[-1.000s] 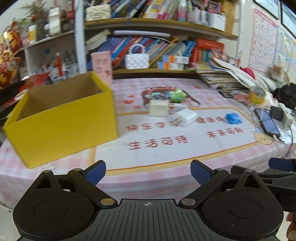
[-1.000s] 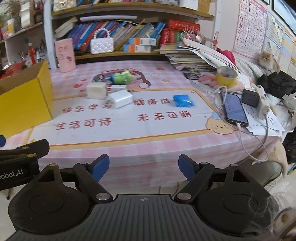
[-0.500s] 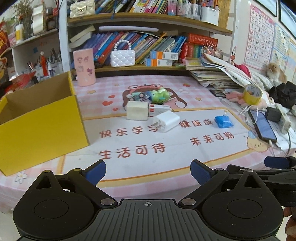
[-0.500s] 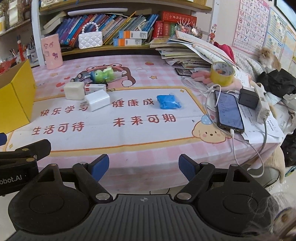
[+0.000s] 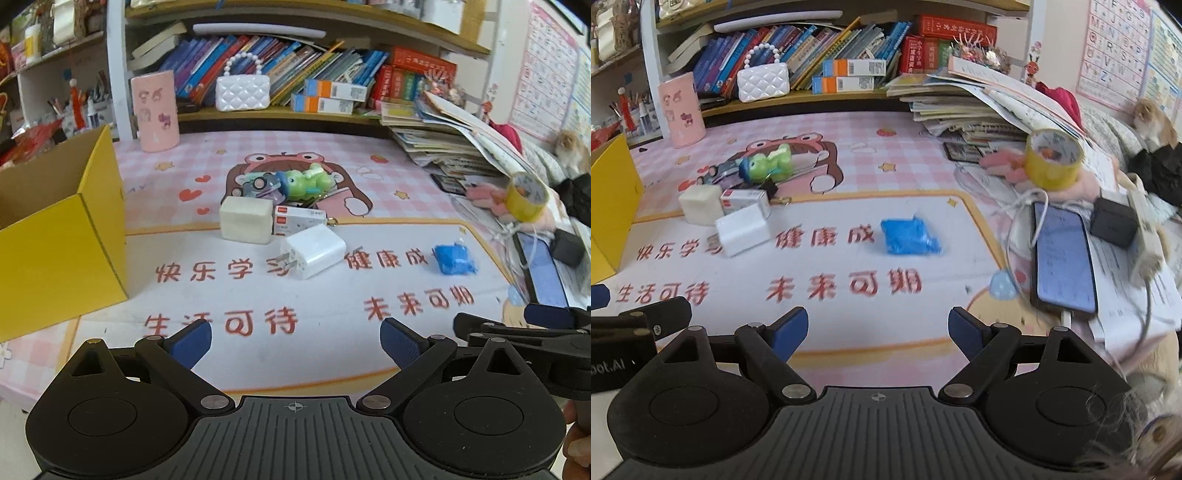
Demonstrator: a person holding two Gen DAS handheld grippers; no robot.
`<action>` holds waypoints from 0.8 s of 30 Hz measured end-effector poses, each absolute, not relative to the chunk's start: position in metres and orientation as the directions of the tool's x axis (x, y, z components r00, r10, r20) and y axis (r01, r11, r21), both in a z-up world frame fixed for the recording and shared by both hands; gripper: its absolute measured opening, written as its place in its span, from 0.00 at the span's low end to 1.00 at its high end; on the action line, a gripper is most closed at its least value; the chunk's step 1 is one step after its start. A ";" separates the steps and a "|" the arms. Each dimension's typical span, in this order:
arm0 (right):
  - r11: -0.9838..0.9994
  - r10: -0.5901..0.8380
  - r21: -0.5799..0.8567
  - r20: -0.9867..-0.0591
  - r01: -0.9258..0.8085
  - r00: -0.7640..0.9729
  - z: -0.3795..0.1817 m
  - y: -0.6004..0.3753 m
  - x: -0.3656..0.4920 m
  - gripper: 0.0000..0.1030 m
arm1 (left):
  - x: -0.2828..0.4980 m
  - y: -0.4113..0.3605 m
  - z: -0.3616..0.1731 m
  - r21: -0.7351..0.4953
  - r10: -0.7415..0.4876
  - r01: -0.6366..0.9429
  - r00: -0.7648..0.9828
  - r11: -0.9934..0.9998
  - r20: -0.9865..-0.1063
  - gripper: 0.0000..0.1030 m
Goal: Organize objects
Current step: 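Lower the right gripper onto the blue plastic packet and close it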
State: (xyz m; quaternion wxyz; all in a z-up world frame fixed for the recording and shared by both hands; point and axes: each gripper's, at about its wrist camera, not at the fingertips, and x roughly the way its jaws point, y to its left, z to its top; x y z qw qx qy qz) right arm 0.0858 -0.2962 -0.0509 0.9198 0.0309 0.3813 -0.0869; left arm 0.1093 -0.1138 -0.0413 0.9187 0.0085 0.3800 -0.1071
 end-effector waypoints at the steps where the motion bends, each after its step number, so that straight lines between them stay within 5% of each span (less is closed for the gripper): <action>1: 0.984 -0.133 -0.008 -0.706 0.180 0.696 -0.052 -0.301 0.090 0.79 | 0.113 -0.116 -0.041 -0.060 -0.179 0.193 0.691 0.979 -0.700 0.97; 16: 0.994 -0.086 -0.008 -0.703 0.112 0.706 -0.073 -0.345 0.168 0.74 | 0.174 -0.153 -0.049 -0.023 -0.093 0.110 0.687 0.994 -0.721 0.95; 19: 0.995 -0.070 -0.003 -0.709 0.096 0.701 -0.077 -0.350 0.180 0.68 | 0.185 -0.160 -0.050 -0.021 -0.082 0.098 0.685 0.995 -0.724 0.95; 24: 0.997 -0.047 0.011 -0.729 0.080 0.683 -0.086 -0.358 0.191 0.42 | 0.202 -0.170 -0.059 -0.011 -0.060 0.078 0.673 0.997 -0.737 0.95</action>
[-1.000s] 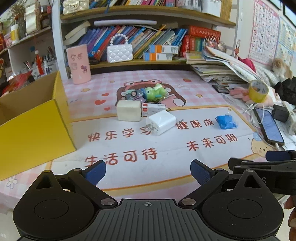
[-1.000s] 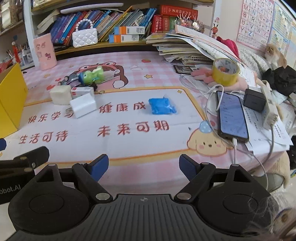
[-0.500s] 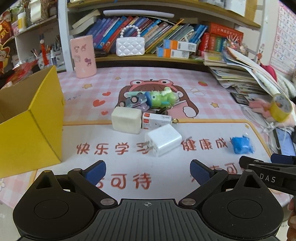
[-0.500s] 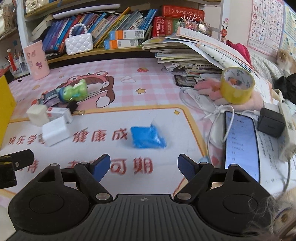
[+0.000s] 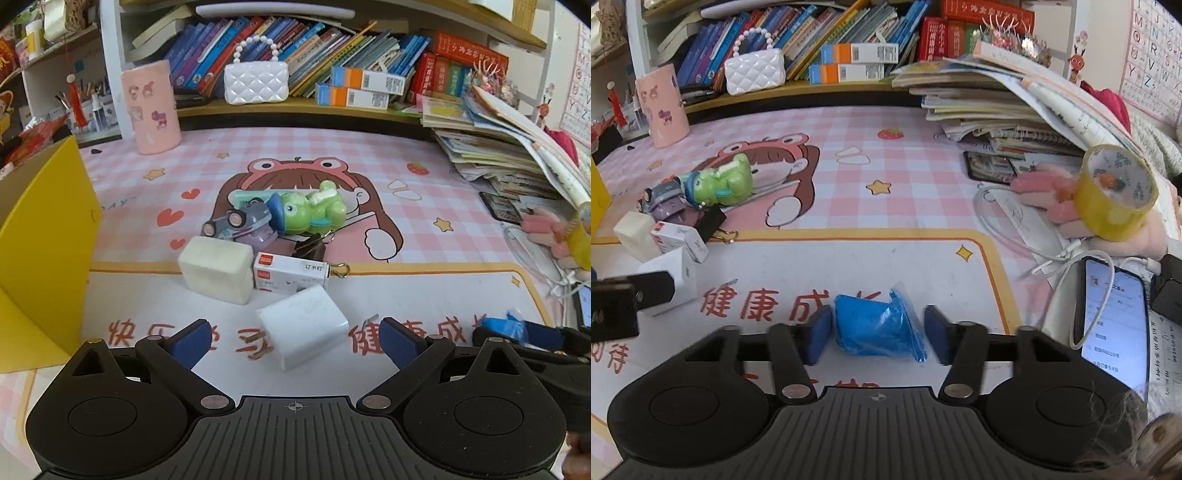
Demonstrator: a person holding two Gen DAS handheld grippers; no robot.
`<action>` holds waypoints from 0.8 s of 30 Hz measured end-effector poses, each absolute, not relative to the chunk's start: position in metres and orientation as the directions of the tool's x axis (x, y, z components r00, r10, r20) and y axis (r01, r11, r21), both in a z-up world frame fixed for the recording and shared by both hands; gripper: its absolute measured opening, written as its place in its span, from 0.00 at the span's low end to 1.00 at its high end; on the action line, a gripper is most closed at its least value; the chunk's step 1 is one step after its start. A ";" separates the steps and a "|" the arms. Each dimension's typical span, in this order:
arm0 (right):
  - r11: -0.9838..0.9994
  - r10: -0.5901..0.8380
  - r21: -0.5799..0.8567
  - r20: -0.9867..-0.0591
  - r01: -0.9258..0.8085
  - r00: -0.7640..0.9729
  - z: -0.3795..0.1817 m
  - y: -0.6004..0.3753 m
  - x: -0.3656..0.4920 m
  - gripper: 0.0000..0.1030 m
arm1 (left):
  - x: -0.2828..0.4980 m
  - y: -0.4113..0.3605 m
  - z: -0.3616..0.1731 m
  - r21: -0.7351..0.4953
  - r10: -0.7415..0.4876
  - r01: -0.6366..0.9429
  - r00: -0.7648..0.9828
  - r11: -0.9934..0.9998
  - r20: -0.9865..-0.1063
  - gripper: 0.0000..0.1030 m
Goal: Organize objects
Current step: 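Lower the right gripper onto the blue plastic packet and close it, then close the left gripper on the white charger plug while the right gripper holds the packet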
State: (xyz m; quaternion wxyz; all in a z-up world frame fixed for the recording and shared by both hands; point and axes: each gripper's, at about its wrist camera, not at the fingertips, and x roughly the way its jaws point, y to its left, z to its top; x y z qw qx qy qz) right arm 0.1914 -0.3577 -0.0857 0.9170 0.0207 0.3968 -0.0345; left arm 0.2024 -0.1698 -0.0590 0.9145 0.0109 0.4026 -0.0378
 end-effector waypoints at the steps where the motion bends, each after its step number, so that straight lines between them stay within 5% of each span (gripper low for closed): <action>1: 0.997 -0.038 0.016 -0.725 0.072 0.687 -0.086 -0.359 0.192 0.41 | 0.206 -0.172 -0.062 -0.002 -0.052 0.075 0.670 0.997 -0.741 0.95; 8: 0.998 -0.003 0.044 -0.718 0.050 0.696 -0.077 -0.360 0.184 0.37 | 0.222 -0.178 -0.079 0.052 0.022 0.028 0.649 0.998 -0.760 0.90; 12: 0.997 0.021 0.069 -0.717 0.040 0.697 -0.071 -0.354 0.175 0.37 | 0.221 -0.175 -0.085 0.011 -0.013 0.033 0.634 0.999 -0.773 0.69; 24: 0.996 0.093 0.070 -0.705 -0.061 0.703 -0.059 -0.313 0.148 0.36 | 0.174 -0.131 -0.057 -0.086 -0.078 0.021 0.657 0.996 -0.750 0.69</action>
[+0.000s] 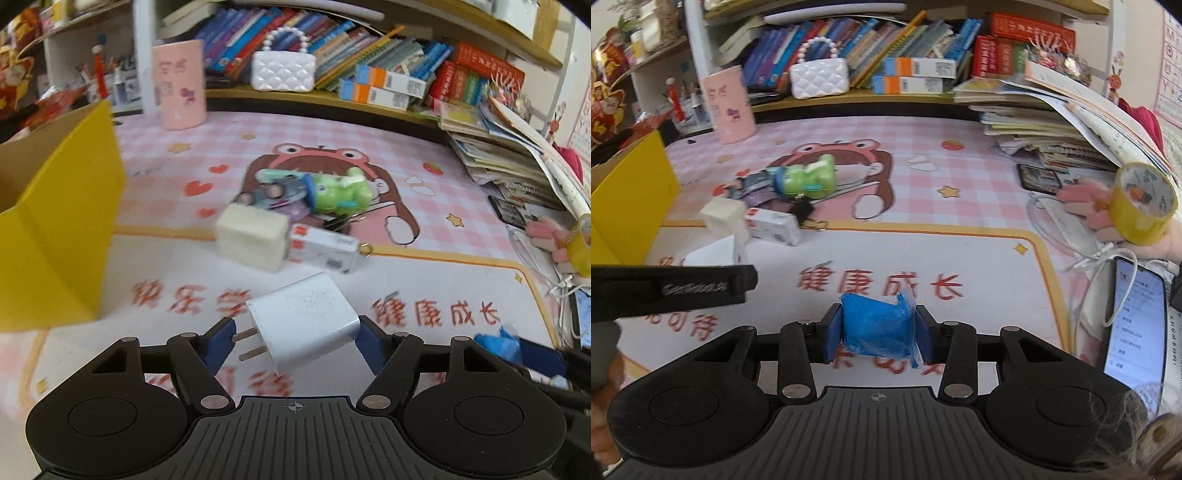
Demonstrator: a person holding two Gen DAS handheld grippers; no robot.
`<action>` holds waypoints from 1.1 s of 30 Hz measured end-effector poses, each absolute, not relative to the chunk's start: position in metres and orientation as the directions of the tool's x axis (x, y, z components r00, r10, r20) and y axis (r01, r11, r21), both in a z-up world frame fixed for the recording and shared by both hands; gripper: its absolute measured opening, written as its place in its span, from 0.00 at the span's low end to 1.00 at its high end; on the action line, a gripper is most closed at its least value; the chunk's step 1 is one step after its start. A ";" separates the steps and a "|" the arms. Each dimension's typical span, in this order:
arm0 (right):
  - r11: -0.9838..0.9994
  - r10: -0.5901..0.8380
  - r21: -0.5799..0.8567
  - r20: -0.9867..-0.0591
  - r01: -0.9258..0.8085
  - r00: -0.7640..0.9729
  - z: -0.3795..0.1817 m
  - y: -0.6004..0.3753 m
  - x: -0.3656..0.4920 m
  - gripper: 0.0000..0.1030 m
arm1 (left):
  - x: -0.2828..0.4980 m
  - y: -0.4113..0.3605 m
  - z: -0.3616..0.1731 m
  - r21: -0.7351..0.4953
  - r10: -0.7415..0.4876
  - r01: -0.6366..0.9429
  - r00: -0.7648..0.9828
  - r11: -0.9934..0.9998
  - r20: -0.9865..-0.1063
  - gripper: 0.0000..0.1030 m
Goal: Organize objects
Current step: 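Close the left gripper on the white charger plug while the right gripper holds the packet, then carry the charger in the left gripper and packet in the right gripper over the box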
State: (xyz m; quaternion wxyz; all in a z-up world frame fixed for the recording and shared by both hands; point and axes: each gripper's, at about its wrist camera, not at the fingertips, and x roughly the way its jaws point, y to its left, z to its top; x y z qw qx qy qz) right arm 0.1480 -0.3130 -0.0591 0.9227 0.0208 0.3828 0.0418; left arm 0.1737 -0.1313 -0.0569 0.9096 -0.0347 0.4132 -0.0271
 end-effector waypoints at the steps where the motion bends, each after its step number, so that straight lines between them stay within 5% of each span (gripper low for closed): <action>1: 0.995 0.097 0.068 -0.703 -0.069 0.705 -0.058 -0.309 0.147 0.36 | 0.170 -0.125 -0.055 -0.096 -0.081 0.013 0.656 0.995 -0.750 0.69; 33: 0.950 0.260 0.062 -0.701 -0.307 0.664 -0.042 -0.128 0.089 0.36 | 0.054 0.045 -0.025 -0.101 0.002 -0.097 0.733 0.990 -0.680 0.69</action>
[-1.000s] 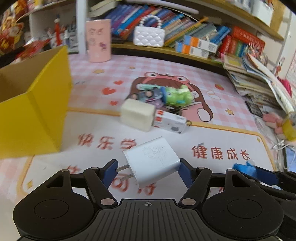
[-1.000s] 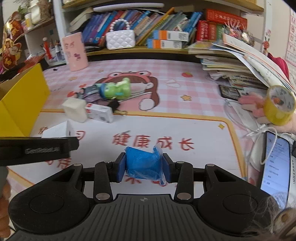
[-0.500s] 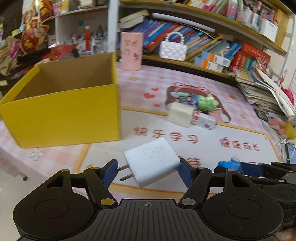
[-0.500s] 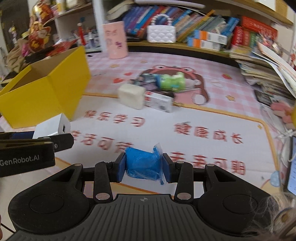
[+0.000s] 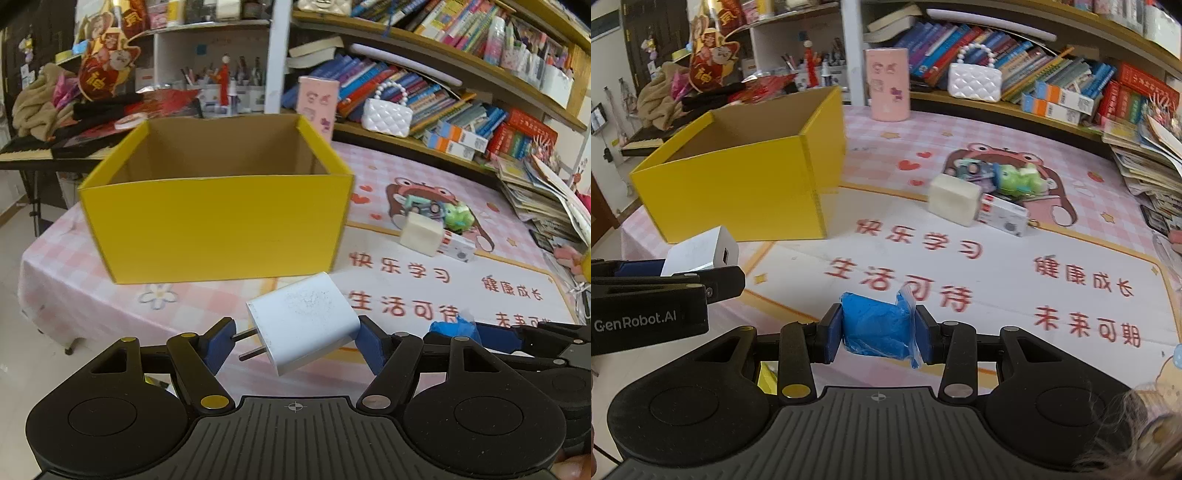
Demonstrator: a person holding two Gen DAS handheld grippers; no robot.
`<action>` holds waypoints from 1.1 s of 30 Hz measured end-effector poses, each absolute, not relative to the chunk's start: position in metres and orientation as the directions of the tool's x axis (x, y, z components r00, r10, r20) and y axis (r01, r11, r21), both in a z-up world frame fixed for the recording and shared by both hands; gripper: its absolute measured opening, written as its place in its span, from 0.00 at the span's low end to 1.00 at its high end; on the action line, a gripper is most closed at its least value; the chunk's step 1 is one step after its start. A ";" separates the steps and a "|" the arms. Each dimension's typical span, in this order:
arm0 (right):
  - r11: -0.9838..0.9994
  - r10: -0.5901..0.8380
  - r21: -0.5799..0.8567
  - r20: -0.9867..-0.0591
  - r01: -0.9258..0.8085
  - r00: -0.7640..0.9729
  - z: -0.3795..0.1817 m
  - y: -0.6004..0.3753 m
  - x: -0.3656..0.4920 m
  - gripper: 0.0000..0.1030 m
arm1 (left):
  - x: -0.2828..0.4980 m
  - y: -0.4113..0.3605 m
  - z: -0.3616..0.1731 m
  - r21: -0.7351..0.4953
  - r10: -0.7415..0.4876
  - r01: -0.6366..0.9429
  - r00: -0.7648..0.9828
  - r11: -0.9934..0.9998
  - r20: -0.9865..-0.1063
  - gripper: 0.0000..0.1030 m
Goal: Organize objects
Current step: 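Carry the charger in the left gripper and packet in the right gripper over the box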
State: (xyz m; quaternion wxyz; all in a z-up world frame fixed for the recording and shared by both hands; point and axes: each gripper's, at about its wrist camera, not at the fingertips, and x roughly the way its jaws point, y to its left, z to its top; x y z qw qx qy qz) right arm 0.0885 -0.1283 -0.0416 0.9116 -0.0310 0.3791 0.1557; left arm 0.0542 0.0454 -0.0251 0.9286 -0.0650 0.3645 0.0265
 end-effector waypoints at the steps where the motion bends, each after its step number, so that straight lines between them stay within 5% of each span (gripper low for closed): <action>1: 0.949 0.262 0.060 -0.699 -0.311 0.665 -0.041 -0.123 0.086 0.36 | 0.052 0.050 -0.025 -0.102 0.003 -0.098 0.734 0.990 -0.679 0.69; 23: 0.927 0.305 0.048 -0.672 -0.371 0.675 -0.033 -0.027 0.055 0.36 | 0.012 0.135 -0.002 -0.081 0.047 -0.116 0.811 0.990 -0.582 0.69; 33: 0.915 0.340 -0.020 -0.502 -0.403 0.795 0.026 -0.012 0.095 0.36 | 0.063 0.151 0.039 -0.115 0.035 -0.099 0.887 0.988 -0.461 0.69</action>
